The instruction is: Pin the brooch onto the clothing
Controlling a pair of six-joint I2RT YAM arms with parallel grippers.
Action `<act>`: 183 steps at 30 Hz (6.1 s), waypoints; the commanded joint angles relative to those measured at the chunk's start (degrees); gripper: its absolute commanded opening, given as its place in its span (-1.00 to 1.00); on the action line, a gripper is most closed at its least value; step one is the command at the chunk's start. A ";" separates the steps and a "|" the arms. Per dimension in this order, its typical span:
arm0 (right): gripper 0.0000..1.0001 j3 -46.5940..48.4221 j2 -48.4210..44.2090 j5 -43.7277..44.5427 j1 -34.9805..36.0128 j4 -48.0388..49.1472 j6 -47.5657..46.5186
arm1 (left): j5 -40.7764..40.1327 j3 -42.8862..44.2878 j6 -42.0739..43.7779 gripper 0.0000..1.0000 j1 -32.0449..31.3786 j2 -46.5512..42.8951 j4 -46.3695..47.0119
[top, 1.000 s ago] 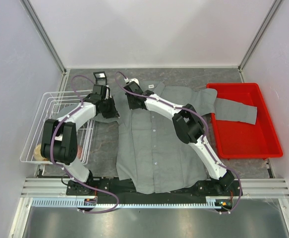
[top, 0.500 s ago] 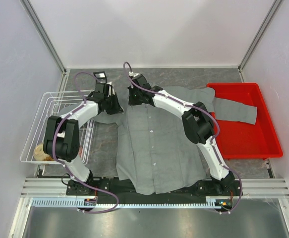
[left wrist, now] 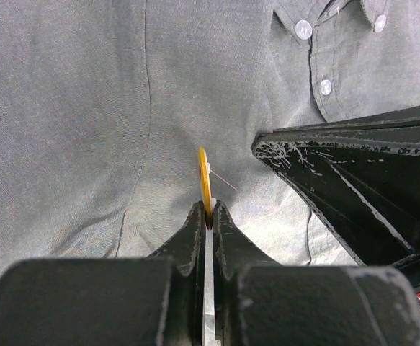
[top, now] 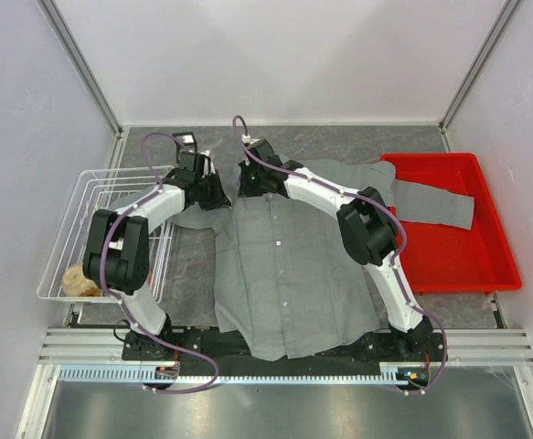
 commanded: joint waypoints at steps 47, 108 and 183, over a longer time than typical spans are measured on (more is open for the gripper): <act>-1.00 -0.48 -2.43 -3.24 -0.24 2.94 4.02 | 0.83 6.83 0.91 -0.97 -3.09 3.27 0.83; -1.00 -2.85 -2.61 -3.42 -0.41 3.46 6.83 | -1.73 8.59 -0.06 -0.97 -6.96 3.27 -1.54; 0.50 -6.81 -5.41 -10.45 -6.56 7.86 3.05 | 12.70 -6.09 -3.67 -0.97 -1.95 -5.88 13.84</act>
